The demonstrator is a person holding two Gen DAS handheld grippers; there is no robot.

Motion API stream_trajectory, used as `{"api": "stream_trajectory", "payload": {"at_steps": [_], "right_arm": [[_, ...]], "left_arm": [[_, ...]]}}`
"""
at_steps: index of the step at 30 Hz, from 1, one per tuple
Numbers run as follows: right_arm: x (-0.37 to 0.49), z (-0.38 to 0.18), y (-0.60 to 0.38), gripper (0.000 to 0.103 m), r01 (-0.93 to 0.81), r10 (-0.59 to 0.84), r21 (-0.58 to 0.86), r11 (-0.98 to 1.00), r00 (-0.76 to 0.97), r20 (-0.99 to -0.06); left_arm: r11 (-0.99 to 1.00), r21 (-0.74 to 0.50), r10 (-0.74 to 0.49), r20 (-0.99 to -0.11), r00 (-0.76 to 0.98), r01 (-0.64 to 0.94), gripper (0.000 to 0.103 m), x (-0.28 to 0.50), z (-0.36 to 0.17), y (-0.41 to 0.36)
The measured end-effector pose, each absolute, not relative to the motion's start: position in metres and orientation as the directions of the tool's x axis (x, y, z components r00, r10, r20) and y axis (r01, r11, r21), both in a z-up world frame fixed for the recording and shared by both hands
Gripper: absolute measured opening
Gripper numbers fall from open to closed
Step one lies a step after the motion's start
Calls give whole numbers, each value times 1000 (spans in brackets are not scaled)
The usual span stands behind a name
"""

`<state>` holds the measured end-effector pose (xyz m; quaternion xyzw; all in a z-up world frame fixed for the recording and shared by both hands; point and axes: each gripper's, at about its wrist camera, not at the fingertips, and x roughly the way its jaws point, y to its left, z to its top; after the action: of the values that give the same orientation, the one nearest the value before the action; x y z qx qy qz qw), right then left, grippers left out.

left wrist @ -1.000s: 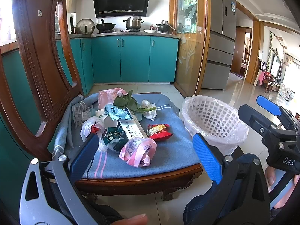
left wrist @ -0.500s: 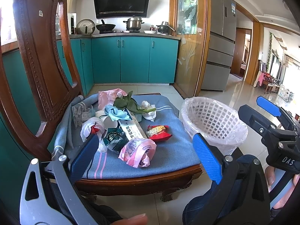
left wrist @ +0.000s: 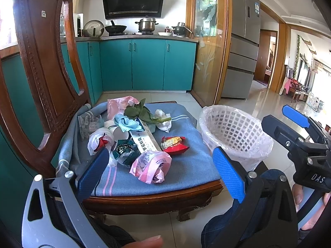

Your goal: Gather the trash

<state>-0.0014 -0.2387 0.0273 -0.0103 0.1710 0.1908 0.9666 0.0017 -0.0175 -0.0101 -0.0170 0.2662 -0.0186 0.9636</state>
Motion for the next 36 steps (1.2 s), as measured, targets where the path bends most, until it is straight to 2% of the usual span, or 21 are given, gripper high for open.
{"api": "stream_trajectory", "payload": {"at_steps": [36], "right_arm": [[0, 26, -235, 100, -384, 377, 48, 922, 864, -333]], "left_arm": [[998, -47, -50, -525, 850, 30, 100, 5, -14, -21]]}}
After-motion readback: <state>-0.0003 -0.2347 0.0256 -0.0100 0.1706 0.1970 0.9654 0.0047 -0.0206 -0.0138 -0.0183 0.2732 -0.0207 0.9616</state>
